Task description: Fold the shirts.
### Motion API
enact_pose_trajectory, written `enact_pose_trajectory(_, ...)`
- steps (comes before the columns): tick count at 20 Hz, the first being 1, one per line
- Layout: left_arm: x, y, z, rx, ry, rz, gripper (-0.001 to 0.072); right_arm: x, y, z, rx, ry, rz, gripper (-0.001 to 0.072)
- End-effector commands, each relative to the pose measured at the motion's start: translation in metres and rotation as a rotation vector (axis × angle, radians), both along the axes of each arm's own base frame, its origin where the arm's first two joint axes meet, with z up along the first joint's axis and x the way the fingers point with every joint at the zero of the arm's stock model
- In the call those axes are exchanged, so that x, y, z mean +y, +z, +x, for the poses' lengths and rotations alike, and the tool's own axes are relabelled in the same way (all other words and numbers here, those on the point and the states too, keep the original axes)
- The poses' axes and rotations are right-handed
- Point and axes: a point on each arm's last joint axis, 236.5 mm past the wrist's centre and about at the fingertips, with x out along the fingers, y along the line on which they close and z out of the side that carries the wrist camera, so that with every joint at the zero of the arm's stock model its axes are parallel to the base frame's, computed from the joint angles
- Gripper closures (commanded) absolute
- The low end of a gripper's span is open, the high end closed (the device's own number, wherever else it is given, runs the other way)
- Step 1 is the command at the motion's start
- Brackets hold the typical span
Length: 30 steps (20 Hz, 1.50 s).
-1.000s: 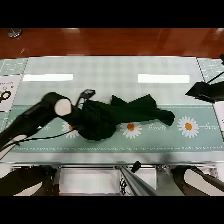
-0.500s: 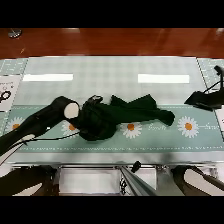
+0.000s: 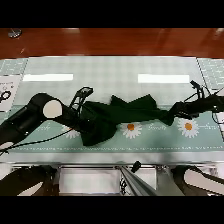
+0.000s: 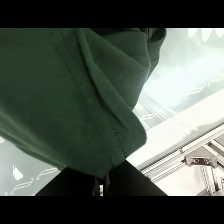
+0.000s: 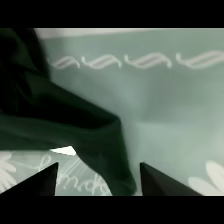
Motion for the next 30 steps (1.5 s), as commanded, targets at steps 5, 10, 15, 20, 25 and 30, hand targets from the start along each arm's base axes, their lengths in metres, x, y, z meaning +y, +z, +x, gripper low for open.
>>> enact_pose_trajectory(5,0.015,0.001,0.014,-0.021,0.04,0.012,0.0681,0.033,-0.014,0.018,-0.059,0.086,-0.088,0.0358)
enact_pose_trajectory(10,0.028,0.028,0.043,-0.098,0.056,-0.015,0.0682,0.036,-0.004,0.015,-0.051,0.109,-0.077,0.069)
enact_pose_trajectory(15,0.059,0.221,0.117,-0.627,0.145,-0.129,0.0682,0.011,0.17,0.09,-0.581,0.181,-0.27,0.0691)
enact_pose_trajectory(20,0.119,0.442,0.095,-1.212,0.218,-0.186,0.0682,0.001,0.465,0.064,-1.324,-0.019,-0.444,0.0693)
enact_pose_trajectory(25,0.143,0.519,0.04,-1.468,0.186,-0.141,0.0682,-0.006,0.559,-0.017,-1.482,-0.174,-0.469,0.0693)
enact_pose_trajectory(30,0.185,0.539,0.008,-1.573,0.274,-0.012,0.0682,-0.015,0.549,-0.06,-1.377,-0.177,-0.538,0.0693)
